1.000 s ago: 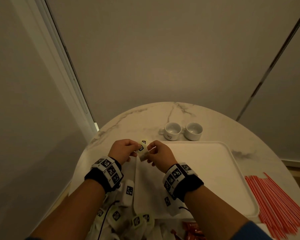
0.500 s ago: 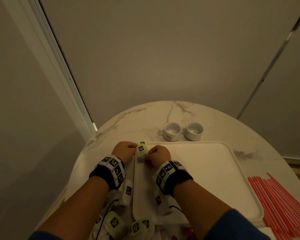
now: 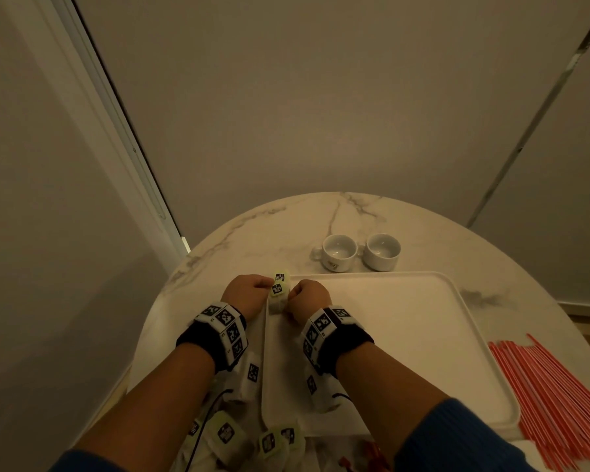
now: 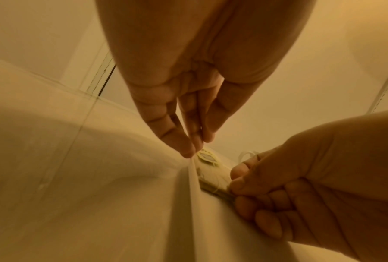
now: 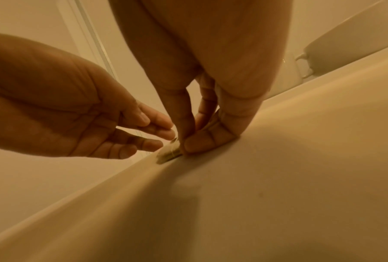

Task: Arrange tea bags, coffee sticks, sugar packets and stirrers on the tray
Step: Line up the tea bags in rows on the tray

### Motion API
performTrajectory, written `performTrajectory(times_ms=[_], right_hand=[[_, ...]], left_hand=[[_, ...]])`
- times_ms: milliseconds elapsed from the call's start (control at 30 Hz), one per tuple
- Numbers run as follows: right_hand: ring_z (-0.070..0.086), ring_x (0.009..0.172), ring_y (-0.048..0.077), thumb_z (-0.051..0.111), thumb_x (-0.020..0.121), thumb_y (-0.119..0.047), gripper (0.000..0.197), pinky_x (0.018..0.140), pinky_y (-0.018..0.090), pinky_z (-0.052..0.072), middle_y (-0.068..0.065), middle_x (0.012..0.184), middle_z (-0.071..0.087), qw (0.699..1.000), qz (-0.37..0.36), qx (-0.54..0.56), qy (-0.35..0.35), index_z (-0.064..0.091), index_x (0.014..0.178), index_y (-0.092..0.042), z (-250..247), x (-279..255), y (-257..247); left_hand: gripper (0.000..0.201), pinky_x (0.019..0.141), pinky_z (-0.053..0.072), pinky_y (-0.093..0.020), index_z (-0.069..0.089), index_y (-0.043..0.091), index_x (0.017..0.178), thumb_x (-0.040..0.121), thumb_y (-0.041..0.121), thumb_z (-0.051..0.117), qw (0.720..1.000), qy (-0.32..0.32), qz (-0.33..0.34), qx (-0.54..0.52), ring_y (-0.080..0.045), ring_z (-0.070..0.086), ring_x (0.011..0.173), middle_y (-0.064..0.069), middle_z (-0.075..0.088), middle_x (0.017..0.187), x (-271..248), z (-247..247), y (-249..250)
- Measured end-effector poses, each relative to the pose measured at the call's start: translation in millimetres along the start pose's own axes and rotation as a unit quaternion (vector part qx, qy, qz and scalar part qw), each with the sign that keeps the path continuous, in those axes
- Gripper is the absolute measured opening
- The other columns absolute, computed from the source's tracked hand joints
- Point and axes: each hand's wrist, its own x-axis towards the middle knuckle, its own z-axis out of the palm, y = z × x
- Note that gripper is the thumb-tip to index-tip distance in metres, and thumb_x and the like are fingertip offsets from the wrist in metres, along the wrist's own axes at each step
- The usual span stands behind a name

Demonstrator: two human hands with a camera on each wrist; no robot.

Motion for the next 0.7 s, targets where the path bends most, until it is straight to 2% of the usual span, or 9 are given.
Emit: performTrajectory(times_ms=[100,200,300,367,433,500,567,633,700], right_hand=[[0.063,0.097,0.025,0.058,0.091,-0.019,0.005,0.086,0.032,0.052,0.01,0.104,0.068,1.0,-0.003,-0.028,-0.002,0.059,0.093,-0.014,0,3,0],[0.063,0.099,0.025,0.065,0.084,-0.021,0.015,0.081,0.031,0.05,0.01,0.106,0.067,1.0,0.006,-0.025,-0.004,0.056,0.094,-0.015,0,2,-2],[0.063,0.092,0.022,0.071,0.079,-0.026,0.023,0.078,0.031,0.051,0.007,0.102,0.067,1.0,0.01,-0.028,-0.01,0.056,0.094,-0.016,0,4,-1],[0.061,0.091,0.021,0.068,0.082,-0.026,0.019,0.08,0.03,0.049,0.006,0.102,0.066,0.999,0.001,-0.046,-0.011,0.055,0.092,-0.016,0,6,-1],[0.063,0.098,0.024,0.064,0.086,-0.023,0.012,0.083,0.031,0.049,0.008,0.104,0.067,0.998,-0.009,-0.065,-0.013,0.056,0.091,-0.016,1,8,0],[0.063,0.101,0.025,0.062,0.088,-0.021,0.009,0.086,0.032,0.049,0.008,0.1,0.065,0.997,-0.017,-0.079,-0.018,0.055,0.09,-0.016,1,9,0],[0.061,0.095,0.024,0.062,0.088,-0.021,0.009,0.087,0.032,0.049,0.006,0.093,0.059,0.996,-0.024,-0.082,-0.019,0.055,0.09,-0.015,2,11,1],[0.055,0.085,0.019,0.062,0.088,-0.022,0.01,0.085,0.031,0.049,0.005,0.091,0.057,0.996,-0.027,-0.08,-0.017,0.055,0.089,-0.015,1,12,2],[0.052,0.083,0.018,0.062,0.089,-0.021,0.009,0.082,0.03,0.048,0.005,0.09,0.057,0.996,-0.03,-0.083,-0.018,0.055,0.088,-0.015,0,12,3]], left_hand=[[0.032,0.094,0.051,-0.042,0.067,0.01,0.115,0.085,0.005,0.059,1.0,0.011,0.002,0.005,-0.024,0.061,0.105,-0.007,0.066,0.116,3,0,-2],[0.037,0.094,0.051,-0.043,0.065,0.01,0.119,0.083,0.003,0.057,0.999,0.016,-0.004,0.028,-0.026,0.06,0.107,-0.011,0.064,0.119,8,1,-6],[0.043,0.095,0.047,-0.031,0.06,0.011,0.126,0.084,0.009,0.063,0.997,0.004,0.008,0.08,-0.024,0.059,0.105,-0.008,0.063,0.11,12,6,-6],[0.047,0.085,0.042,-0.023,0.058,0.015,0.128,0.082,0.013,0.068,0.993,-0.008,0.022,0.12,-0.02,0.056,0.098,-0.005,0.059,0.1,15,8,-1],[0.049,0.081,0.039,-0.023,0.059,0.019,0.126,0.079,0.016,0.07,0.985,-0.022,0.028,0.171,-0.021,0.054,0.099,-0.007,0.058,0.105,18,9,4],[0.047,0.083,0.041,-0.025,0.06,0.021,0.123,0.077,0.015,0.069,0.977,-0.03,0.029,0.208,-0.024,0.054,0.105,-0.009,0.056,0.112,21,9,6],[0.043,0.082,0.043,-0.026,0.062,0.02,0.118,0.076,0.012,0.068,0.975,-0.027,0.031,0.219,-0.024,0.056,0.102,-0.009,0.057,0.112,23,8,6],[0.039,0.081,0.044,-0.026,0.064,0.019,0.112,0.075,0.01,0.067,0.974,-0.019,0.039,0.222,-0.023,0.057,0.098,-0.008,0.059,0.11,24,6,6],[0.038,0.082,0.045,-0.027,0.064,0.02,0.111,0.074,0.01,0.067,0.974,-0.014,0.043,0.224,-0.022,0.057,0.098,-0.008,0.058,0.11,24,6,5]])
